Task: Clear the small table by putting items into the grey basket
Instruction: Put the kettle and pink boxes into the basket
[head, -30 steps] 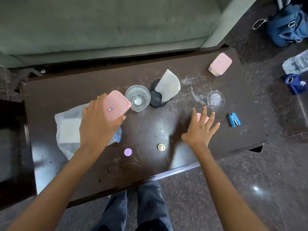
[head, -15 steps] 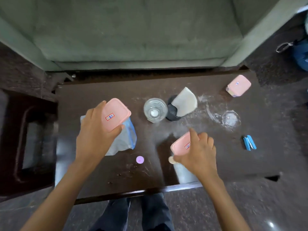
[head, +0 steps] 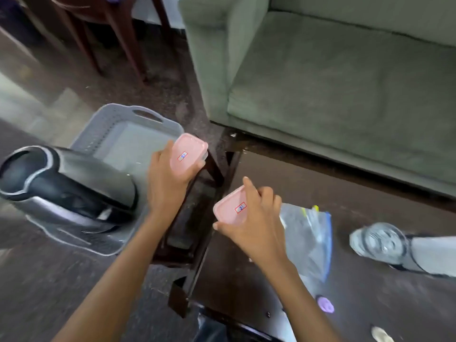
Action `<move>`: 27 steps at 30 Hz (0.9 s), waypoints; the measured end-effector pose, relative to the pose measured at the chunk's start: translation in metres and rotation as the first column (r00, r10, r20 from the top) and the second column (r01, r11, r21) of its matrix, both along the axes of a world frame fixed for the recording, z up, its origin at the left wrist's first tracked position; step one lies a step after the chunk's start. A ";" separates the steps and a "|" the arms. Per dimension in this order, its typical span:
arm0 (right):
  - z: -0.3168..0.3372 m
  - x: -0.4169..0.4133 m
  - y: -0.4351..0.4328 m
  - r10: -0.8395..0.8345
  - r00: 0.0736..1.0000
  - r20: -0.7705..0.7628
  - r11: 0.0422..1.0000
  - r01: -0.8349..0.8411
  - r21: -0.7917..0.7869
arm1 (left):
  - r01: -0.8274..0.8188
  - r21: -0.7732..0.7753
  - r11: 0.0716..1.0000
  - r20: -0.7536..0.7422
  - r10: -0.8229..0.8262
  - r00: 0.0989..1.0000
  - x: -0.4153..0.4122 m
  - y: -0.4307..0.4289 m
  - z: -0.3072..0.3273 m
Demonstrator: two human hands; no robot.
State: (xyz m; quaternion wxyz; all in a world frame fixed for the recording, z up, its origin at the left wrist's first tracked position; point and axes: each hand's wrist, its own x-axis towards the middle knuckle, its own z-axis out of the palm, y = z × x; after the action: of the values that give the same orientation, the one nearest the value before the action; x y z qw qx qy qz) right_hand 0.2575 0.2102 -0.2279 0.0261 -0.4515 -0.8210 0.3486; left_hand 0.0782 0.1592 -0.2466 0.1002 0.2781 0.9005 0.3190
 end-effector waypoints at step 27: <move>-0.011 -0.114 0.000 0.003 1.000 0.002 0.997 -0.003 0.072 | -0.561 0.189 0.806 0.574 0.373 0.729 -0.086 0.034 -0.066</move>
State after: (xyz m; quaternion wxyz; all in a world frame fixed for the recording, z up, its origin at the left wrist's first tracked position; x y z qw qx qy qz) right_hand 0.1439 0.2099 -0.2391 0.0411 -0.4494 -0.8336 0.3185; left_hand -0.0078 0.1933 -0.3126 0.1987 -0.0434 0.8095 0.5507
